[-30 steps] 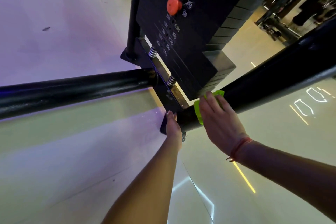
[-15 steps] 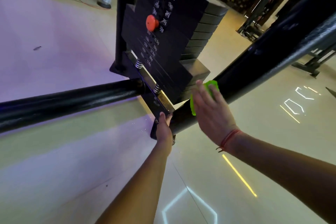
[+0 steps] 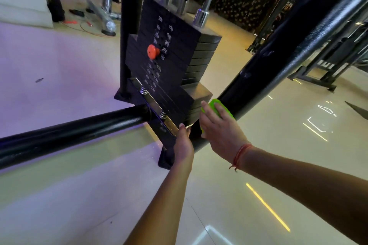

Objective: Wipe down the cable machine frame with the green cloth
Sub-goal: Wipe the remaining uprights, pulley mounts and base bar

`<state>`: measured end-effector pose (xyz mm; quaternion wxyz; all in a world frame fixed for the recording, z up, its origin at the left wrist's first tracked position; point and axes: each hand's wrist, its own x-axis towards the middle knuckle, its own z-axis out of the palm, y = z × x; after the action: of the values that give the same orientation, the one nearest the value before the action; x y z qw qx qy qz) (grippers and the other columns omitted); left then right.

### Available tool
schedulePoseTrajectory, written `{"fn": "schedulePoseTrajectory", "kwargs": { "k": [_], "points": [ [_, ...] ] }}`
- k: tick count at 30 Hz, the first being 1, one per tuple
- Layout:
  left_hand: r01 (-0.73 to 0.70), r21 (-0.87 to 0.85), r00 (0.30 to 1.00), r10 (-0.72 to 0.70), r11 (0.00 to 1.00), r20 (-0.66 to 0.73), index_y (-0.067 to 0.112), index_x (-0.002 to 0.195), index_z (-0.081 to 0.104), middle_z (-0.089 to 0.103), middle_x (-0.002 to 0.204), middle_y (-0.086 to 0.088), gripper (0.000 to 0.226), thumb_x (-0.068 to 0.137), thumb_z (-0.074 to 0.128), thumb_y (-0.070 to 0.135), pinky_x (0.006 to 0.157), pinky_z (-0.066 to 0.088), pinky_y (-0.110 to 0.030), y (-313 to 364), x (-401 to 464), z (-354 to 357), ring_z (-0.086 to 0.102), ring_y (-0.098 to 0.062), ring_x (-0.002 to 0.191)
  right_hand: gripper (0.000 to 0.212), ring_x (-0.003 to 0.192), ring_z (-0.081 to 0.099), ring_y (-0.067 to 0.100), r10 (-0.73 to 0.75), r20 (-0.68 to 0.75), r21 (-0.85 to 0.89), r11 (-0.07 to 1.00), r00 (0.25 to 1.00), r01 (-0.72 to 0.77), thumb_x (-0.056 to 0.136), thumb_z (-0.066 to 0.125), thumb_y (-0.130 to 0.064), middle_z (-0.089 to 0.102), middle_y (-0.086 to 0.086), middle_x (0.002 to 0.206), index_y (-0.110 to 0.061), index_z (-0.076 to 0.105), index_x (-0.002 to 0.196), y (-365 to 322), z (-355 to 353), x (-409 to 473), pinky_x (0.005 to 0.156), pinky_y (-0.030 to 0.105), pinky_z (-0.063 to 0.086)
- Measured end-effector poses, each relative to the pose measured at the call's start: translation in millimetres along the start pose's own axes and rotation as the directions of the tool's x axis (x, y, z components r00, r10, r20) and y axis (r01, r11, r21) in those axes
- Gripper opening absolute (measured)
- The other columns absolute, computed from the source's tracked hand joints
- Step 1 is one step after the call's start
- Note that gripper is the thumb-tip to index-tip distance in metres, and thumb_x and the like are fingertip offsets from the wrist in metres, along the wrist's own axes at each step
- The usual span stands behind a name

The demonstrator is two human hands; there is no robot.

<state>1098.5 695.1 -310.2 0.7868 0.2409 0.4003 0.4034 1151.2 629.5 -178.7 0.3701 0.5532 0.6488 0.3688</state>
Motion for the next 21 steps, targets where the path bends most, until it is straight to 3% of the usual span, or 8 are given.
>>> {"fn": "schedulePoseTrajectory", "kwargs": {
  "k": [4, 7, 10, 13, 16, 19, 21],
  "points": [
    [-0.125, 0.063, 0.992, 0.125, 0.99, 0.01, 0.017, 0.136, 0.062, 0.056, 0.143, 0.008, 0.069, 0.095, 0.035, 0.065, 0.108, 0.025, -0.029, 5.5, -9.2, 14.2, 0.044, -0.009, 0.133, 0.057, 0.152, 0.015, 0.038, -0.06, -0.024, 0.036, 0.997, 0.998, 0.061, 0.102, 0.027, -0.03, 0.036, 0.014, 0.156, -0.005, 0.036, 0.152, 27.2, -13.5, 1.1, 0.123, 0.054, 0.013],
    [-0.185, 0.077, 0.982, 0.183, 0.98, 0.043, 0.01, 0.146, 0.05, 0.049, 0.15, 0.001, 0.063, 0.104, 0.032, 0.054, 0.105, 0.022, -0.023, 17.2, -20.3, 35.6, 0.041, -0.014, 0.14, 0.058, 0.154, 0.004, 0.039, 0.086, -0.1, -0.031, 0.996, 0.991, -0.09, 0.102, 0.021, -0.032, 0.028, 0.016, 0.16, -0.006, 0.031, 0.154, 68.7, -33.6, -6.2, 0.123, 0.056, 0.008],
    [-0.231, 0.046, 0.97, 0.227, 0.972, 0.086, 0.008, 0.147, 0.049, 0.052, 0.147, -0.001, 0.061, 0.106, 0.032, 0.049, 0.101, 0.023, -0.019, 34.8, -31.9, 55.9, 0.045, -0.008, 0.127, 0.059, 0.154, 0.001, 0.039, 0.219, -0.142, 0.076, 0.975, 0.965, -0.21, 0.1, 0.016, -0.029, 0.035, 0.016, 0.156, -0.007, 0.04, 0.149, 91.6, -44.4, -13.0, 0.123, 0.056, 0.007],
    [-0.239, 0.021, 0.96, 0.233, 0.971, 0.158, 0.008, 0.142, 0.054, 0.055, 0.145, -0.001, 0.064, 0.106, 0.027, 0.053, 0.111, 0.03, -0.026, 48.5, -35.2, 66.6, 0.048, -0.007, 0.126, 0.056, 0.153, 0.006, 0.04, 0.103, -0.089, 0.0, 0.995, 0.991, -0.104, 0.107, 0.024, -0.037, 0.037, 0.018, 0.153, -0.005, 0.045, 0.147, 88.4, -43.7, -15.3, 0.123, 0.057, 0.009],
    [-0.23, -0.007, 0.95, 0.226, 0.973, 0.213, 0.006, 0.141, 0.055, 0.053, 0.149, -0.006, 0.078, 0.1, 0.022, 0.064, 0.125, 0.02, -0.039, 61.3, -35.6, 67.5, 0.043, -0.015, 0.141, 0.05, 0.152, 0.017, 0.037, 0.028, -0.077, -0.02, 0.999, 0.997, -0.03, 0.107, 0.028, -0.038, 0.047, 0.013, 0.148, -0.012, 0.053, 0.142, 112.1, -50.5, -14.5, 0.122, 0.054, 0.015],
    [-0.197, -0.008, 0.927, 0.189, 0.98, 0.324, 0.006, 0.148, 0.045, 0.039, 0.158, -0.007, 0.09, 0.092, 0.023, 0.073, 0.127, 0.007, -0.04, 74.7, -37.4, 67.7, 0.026, -0.017, 0.151, 0.045, 0.144, 0.034, 0.038, 0.186, -0.24, -0.005, 0.981, 0.953, -0.192, 0.106, 0.033, -0.038, 0.06, 0.009, 0.132, -0.015, 0.067, 0.123, 163.0, -64.8, -14.1, 0.117, 0.053, 0.026],
    [-0.225, 0.044, 0.917, 0.197, 0.973, 0.346, 0.007, 0.147, 0.047, 0.041, 0.158, -0.005, 0.08, 0.101, 0.018, 0.065, 0.125, 0.013, -0.034, 82.6, -42.6, 69.0, 0.028, -0.016, 0.15, 0.045, 0.138, 0.039, 0.038, 0.283, -0.311, 0.03, 0.957, 0.907, -0.289, 0.105, 0.034, -0.037, 0.063, 0.01, 0.125, -0.013, 0.07, 0.115, 176.9, -68.6, -16.1, 0.114, 0.053, 0.03]
  ]
}}
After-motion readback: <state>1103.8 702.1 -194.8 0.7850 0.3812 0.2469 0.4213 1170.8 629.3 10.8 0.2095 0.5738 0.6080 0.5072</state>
